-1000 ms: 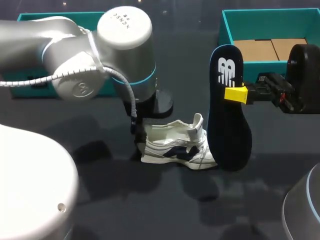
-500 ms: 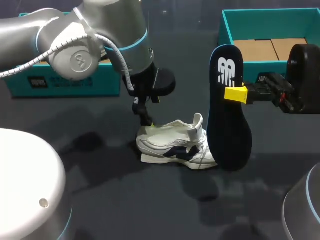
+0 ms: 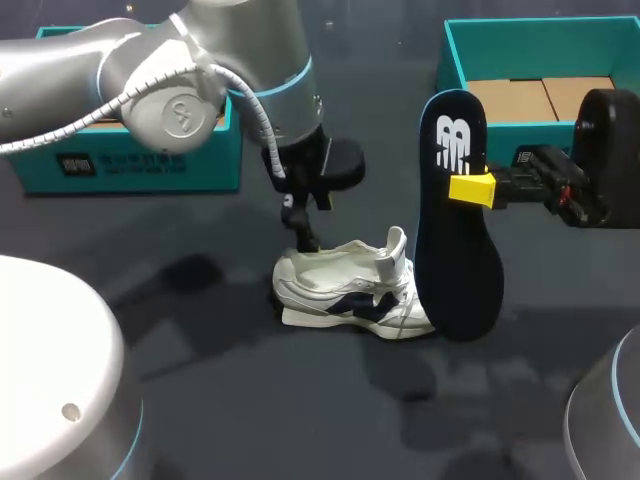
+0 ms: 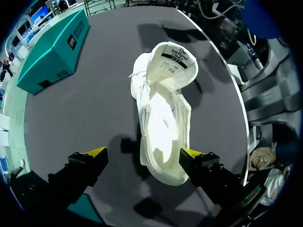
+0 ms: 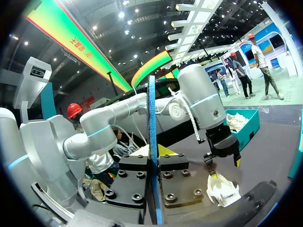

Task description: Take the shoe out of the shoebox, open the shoe tongue, remove and reinsert the insole, then place the shoe into the shoebox

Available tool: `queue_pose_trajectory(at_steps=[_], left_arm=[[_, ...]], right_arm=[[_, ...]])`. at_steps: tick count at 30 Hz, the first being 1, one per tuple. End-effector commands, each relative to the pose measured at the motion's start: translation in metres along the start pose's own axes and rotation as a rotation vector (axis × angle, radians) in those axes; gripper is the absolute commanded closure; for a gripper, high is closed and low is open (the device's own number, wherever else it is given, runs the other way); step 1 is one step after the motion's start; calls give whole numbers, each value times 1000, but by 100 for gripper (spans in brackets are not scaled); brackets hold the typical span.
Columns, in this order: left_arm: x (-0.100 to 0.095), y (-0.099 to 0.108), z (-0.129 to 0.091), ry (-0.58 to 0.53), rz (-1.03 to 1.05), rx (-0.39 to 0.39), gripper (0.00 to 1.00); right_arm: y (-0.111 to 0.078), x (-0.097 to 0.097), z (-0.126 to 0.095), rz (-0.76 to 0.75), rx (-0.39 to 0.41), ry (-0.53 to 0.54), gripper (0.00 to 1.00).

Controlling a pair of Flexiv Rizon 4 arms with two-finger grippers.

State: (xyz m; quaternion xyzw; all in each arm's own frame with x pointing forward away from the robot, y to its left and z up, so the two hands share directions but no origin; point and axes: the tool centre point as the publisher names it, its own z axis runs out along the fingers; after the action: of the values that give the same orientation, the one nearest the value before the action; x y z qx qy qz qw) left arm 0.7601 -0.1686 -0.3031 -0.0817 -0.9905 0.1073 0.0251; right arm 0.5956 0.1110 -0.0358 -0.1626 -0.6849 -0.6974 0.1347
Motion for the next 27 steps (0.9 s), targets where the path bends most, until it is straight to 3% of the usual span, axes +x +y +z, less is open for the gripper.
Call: queue_pose_trajectory(at_steps=[1, 11, 20, 22, 27], left_arm=[[-7, -17, 13, 1, 0, -24, 0], [-15, -29, 41, 33, -31, -24, 1], [-12, -27, 66, 57, -62, -36, 13], [-9, -28, 70, 55, -64, -39, 22], [-3, -29, 76, 32, -79, -66, 33]], right_arm=[[-4, 9, -3, 1, -5, -88, 100], [-4, 9, -3, 1, -5, -88, 100], [-4, 9, -3, 1, -5, -88, 100], [-4, 9, -3, 1, -5, -88, 100], [-4, 9, -3, 1, -5, -88, 100]])
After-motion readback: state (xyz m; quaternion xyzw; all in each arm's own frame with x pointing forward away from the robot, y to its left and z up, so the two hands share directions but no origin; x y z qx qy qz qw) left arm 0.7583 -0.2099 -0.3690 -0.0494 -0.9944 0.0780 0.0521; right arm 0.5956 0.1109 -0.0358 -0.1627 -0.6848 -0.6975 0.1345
